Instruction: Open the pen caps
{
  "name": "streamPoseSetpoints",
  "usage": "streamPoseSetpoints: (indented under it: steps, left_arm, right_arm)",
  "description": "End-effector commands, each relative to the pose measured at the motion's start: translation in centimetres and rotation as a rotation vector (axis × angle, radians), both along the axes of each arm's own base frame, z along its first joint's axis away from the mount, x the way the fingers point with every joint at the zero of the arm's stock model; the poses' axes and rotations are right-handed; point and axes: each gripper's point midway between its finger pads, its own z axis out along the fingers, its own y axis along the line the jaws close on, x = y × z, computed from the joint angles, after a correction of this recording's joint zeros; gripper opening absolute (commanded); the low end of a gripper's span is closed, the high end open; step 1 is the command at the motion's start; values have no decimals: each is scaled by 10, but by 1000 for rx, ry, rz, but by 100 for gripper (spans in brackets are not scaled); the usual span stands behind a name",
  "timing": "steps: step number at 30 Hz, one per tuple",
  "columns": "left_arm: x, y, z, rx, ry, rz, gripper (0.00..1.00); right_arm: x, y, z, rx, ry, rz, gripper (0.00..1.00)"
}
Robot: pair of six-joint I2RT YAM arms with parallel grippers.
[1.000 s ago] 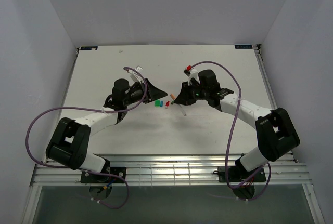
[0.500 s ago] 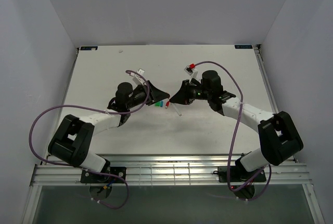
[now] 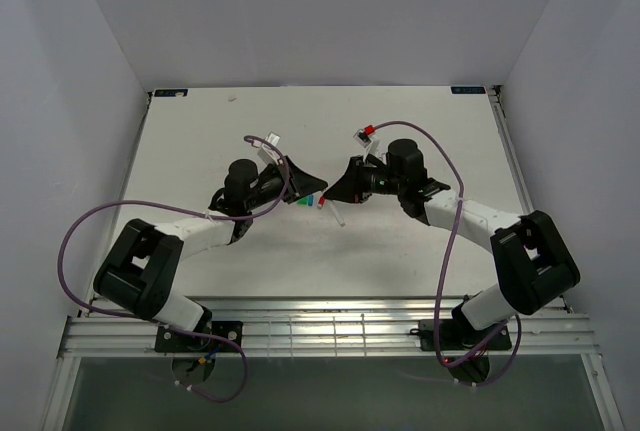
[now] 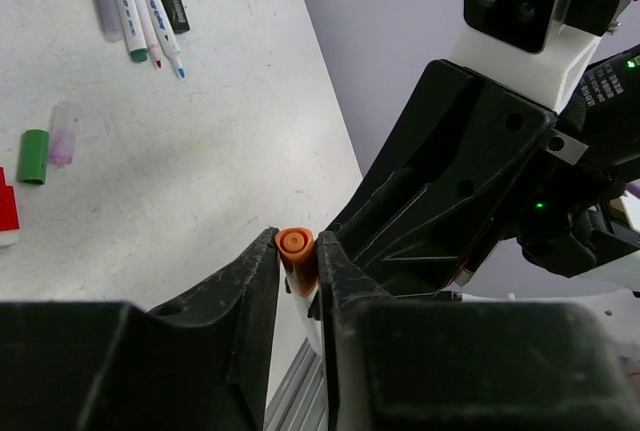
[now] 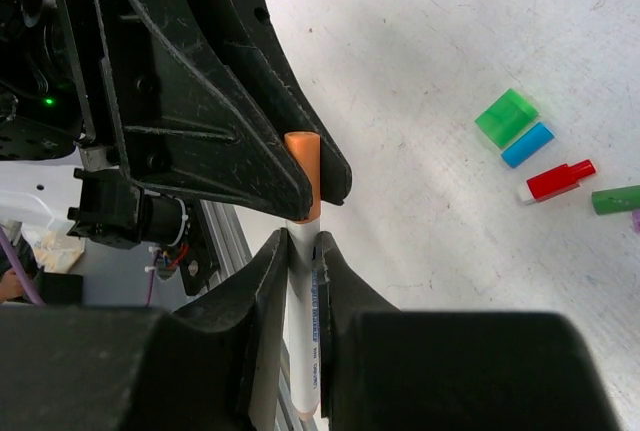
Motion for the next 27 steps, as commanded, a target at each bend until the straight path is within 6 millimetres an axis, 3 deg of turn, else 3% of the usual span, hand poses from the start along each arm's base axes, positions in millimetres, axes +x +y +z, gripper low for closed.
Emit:
streamPoseSetpoints:
  steps: [1,5,6,10,14,17,18,19,22,23,24,25,26,27]
  left_arm:
    - [0,-4,19,-28,-35,-5,28]
    - [-4,-5,23,-41,-30,-19,9]
    - [-5,-4,23,-42,-28,-20,0]
    - [-2,0,27,-36,-29,13,0]
    - [0,-2,29,-59,12,27,0]
    - [1,-3,32,-72,23,26,0]
    - [0,-3,33,-75,21,22,0]
    - [1,-3,35,-75,17,24,0]
    - [9,0,39,-52,6,67,0]
    - [11,4,26,-4,61,97,0]
    - [18,6,26,20,64,130,0]
    - [35,12,37,37,46,211,0]
    - [39,20,22,107,109,259,0]
    - [49,27,25,127,113,306,0]
  right_arm:
    - [-1,11,14,57,-47,30,8]
    - [1,10,11,50,-47,16,8]
    - [1,9,10,46,-50,19,9]
    - [-5,6,1,-2,-57,30,36]
    - [-14,6,-6,-17,-63,54,40]
    - [-13,7,-9,-24,-59,52,36]
    - [-12,8,-10,-26,-56,55,31]
    - [-12,9,-10,-28,-54,56,8]
    - [-9,8,-17,-92,-70,19,8]
    - [-3,8,-22,-147,-100,-44,8]
    - [0,5,-26,-195,-123,-81,8]
    - [1,-2,-34,-301,-159,-113,8]
    - [10,-9,-44,-442,-224,-228,8]
    - [13,-15,-49,-528,-260,-276,8]
